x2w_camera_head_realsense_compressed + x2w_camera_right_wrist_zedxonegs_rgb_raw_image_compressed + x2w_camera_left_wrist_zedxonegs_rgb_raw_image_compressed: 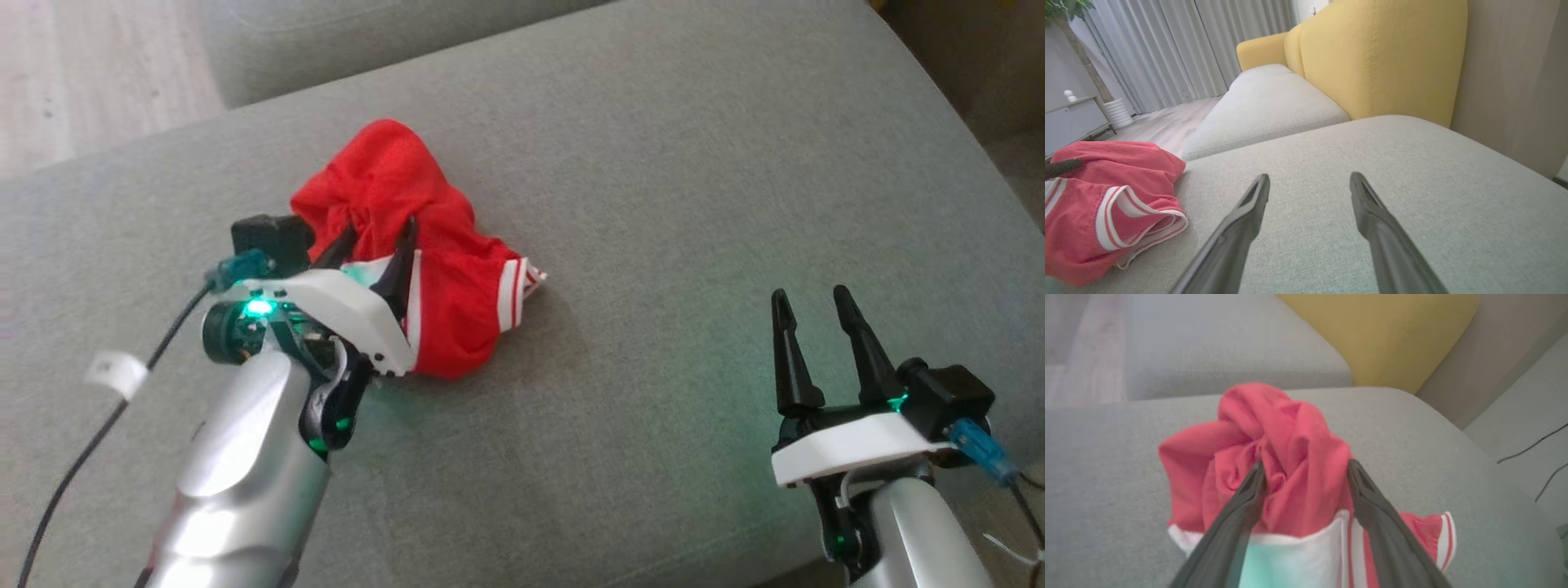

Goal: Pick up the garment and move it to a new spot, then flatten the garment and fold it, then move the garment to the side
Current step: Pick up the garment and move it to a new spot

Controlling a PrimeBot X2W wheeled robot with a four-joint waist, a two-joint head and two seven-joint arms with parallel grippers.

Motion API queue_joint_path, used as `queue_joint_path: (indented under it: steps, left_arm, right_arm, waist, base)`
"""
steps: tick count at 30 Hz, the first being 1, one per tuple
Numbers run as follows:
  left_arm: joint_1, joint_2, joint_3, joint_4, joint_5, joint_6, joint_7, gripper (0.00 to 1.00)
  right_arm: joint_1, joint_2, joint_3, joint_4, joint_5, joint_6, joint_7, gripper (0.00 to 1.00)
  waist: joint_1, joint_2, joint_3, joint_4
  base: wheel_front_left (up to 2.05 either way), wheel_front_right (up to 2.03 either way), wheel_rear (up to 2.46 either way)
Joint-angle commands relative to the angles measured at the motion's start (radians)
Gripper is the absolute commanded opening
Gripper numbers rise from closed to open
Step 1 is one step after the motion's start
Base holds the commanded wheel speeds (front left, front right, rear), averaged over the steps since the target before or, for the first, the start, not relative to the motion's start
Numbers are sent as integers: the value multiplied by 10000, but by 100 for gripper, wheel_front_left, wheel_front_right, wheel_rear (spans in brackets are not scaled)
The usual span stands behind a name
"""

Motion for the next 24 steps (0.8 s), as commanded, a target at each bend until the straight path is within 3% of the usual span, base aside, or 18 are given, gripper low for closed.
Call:
queue_joint_path:
  steps: [1, 6, 14, 19, 24]
  left_arm:
    - [-253, 128, 310, -393, 194, 85, -676, 100]
    - [809, 227, 441, -1058, 410, 64, -2420, 100]
    - [2876, 877, 961, -1997, 834, 713, -4249, 100]
    - [4068, 1182, 1499, -2577, 976, 1025, -4712, 100]
    - [4834, 1141, 1841, -2852, 1006, 1136, -4804, 100]
  right_arm:
    - [-177, -52, 209, -285, -87, 77, -44, 100]
    - [111, -52, 143, -296, -216, 77, 108, 100]
    - [475, -52, 35, -501, -498, 77, 507, 100]
    - [674, -52, -33, -642, -564, 77, 804, 100]
    - [837, -52, -31, -743, -559, 77, 1022, 100]
  waist:
    - [-1, 0, -271, 252]
    - [-1, 0, -757, 784]
    - [-1, 0, -1297, 1568]
    - [-1, 0, -1431, 2031]
    - [-1, 0, -1497, 2328]
  base:
    - [0, 0, 0]
    - [0, 0, 0]
    - [0, 0, 0]
    - [0, 0, 0]
    - [0, 0, 0]
